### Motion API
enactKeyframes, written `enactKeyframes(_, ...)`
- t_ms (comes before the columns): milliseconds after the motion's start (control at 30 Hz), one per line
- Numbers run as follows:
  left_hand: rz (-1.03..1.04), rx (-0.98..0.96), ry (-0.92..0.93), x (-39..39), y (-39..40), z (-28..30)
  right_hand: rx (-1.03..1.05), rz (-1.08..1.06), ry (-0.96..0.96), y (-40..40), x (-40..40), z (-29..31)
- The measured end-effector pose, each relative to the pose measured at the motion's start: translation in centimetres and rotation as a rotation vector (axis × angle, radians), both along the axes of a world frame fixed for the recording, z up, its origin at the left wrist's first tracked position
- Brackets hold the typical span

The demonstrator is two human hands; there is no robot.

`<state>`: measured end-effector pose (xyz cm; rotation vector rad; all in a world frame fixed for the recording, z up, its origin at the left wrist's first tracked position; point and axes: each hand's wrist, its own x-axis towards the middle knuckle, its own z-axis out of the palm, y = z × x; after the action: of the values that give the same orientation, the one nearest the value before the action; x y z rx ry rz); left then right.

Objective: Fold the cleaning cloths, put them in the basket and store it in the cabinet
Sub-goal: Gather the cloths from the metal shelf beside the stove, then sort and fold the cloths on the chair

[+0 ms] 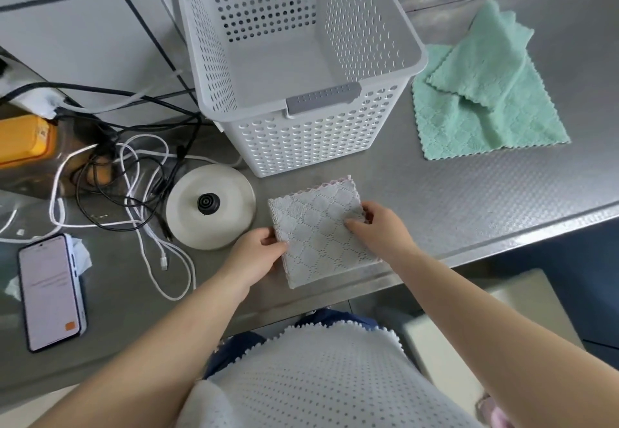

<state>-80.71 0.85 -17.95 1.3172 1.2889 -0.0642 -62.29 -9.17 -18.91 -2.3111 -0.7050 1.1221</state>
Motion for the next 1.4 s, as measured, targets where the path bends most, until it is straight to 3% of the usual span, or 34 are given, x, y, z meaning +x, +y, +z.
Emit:
enactKeyframes(200, 0.106, 0.132, -0.013, -1.3, 0.6, 0.5, 0.151, -0.268, 0.070, -1.4, -0.2, 0.2)
enactKeyframes(333, 0.099, 0.124, -0.131, -1.8, 0.7, 1.6, 0.254, -0.437, 0.072, -3.3, -1.6, 1.3)
enactKeyframes(533, -0.167, 0.046, -0.285, -2.0, -0.1, 3.7, 0.376, -0.654, 0.057, -6.6, -6.4, 3.4)
enactKeyframes(800, -0.619, -0.079, -0.341, -5.5, -3.8, 5.1, 0.455, -1.010, 0.016, -13.1, -18.7, 4.3)
enactKeyframes(1067, -0.917, -0.182, -0.320, -7.1, -8.5, 4.2, 0.508, -1.400, 0.002, -19.6, -27.2, 4.3)
enactKeyframes(1400, -1.147, -0.192, -0.324, -5.0, -12.8, 4.9, 0.536, -1.607, -0.112, -23.3, -30.0, 4.8)
